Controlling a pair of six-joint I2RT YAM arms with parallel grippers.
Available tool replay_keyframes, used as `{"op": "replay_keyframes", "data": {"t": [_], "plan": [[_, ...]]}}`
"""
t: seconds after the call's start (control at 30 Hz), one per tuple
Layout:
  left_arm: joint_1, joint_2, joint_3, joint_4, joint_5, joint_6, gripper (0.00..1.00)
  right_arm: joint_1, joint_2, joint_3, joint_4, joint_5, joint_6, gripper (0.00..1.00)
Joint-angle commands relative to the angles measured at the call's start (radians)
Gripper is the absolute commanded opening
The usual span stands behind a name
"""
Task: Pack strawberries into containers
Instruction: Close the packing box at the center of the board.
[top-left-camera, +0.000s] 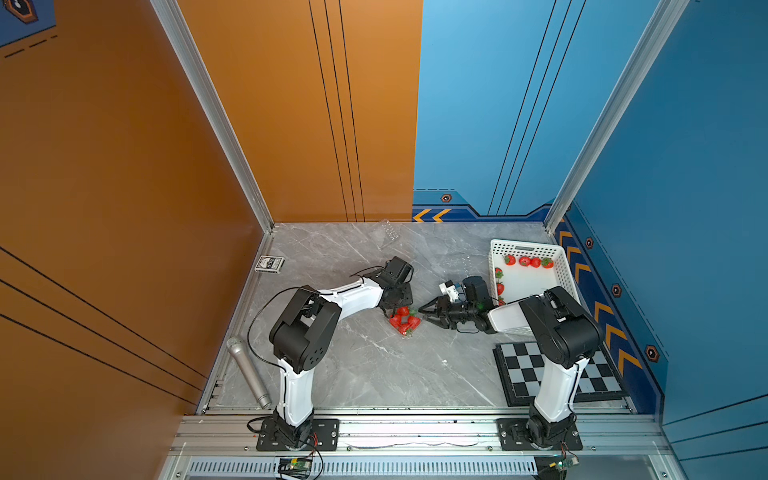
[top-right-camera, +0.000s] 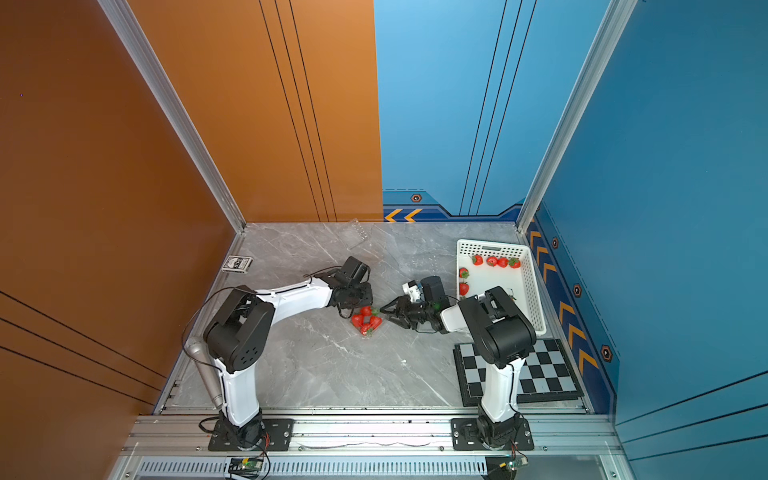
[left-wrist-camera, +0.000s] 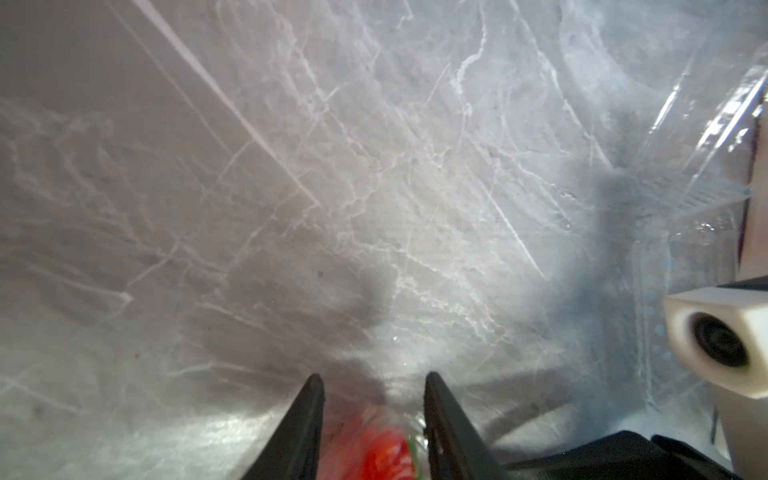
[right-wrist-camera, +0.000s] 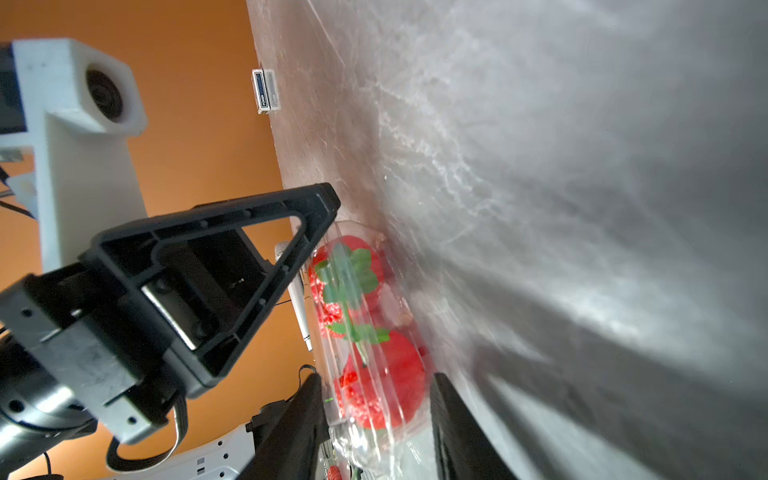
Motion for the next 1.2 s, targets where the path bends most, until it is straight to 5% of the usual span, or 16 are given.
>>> {"op": "replay_keyframes", "data": {"t": [0.0, 0.27, 0.47, 0.93, 1.17], "plan": [[-0.004, -0.024, -0.032, -0.046, -0.017, 0.007, 0.35, 0.015, 0.008, -0.008, -0.052, 0.032, -0.027, 0.47], [-0.005, -0.047, -0.062, -0.032, -0.026, -0.002, 0.33, 0.037, -0.116, -0.036, -0.348, 0.156, -0.173, 0.58], [-0.006, -0.05, -0.069, -0.021, -0.022, -0.005, 0.34, 0.064, -0.189, -0.083, -0.367, 0.179, -0.152, 0.64], [-0.012, -0.044, -0.07, -0.011, -0.014, -0.006, 0.34, 0.168, -0.124, -0.127, -0.07, 0.244, 0.09, 0.63], [-0.013, -0.052, -0.081, 0.0, -0.014, -0.009, 0.34, 0.195, -0.096, -0.136, -0.018, 0.255, 0.118, 0.51]]}}
